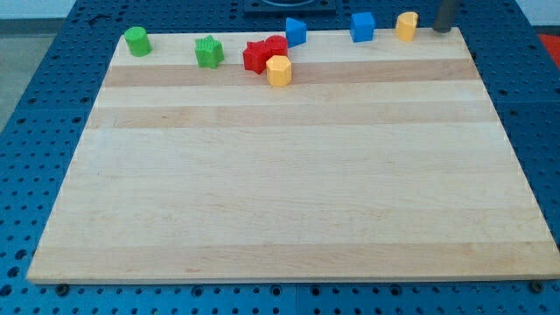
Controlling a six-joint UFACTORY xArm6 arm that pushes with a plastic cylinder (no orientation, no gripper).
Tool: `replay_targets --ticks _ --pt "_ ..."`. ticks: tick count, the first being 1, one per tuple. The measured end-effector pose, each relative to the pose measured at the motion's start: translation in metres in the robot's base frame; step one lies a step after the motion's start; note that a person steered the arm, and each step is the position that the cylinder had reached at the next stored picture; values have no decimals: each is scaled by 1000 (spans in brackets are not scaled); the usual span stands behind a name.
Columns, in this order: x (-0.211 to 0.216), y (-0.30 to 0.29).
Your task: Move your arm to yellow heart
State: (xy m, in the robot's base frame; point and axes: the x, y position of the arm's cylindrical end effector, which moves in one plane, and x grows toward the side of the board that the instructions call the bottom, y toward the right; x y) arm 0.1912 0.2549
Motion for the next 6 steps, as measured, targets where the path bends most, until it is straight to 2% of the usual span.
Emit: replay_targets --ticks 1,2,3,4,5,6 --pt "0 -59" --pt "23 -129" --pt "82 -165" --pt "116 -177" --pt "116 -145" --pt "90 -81"
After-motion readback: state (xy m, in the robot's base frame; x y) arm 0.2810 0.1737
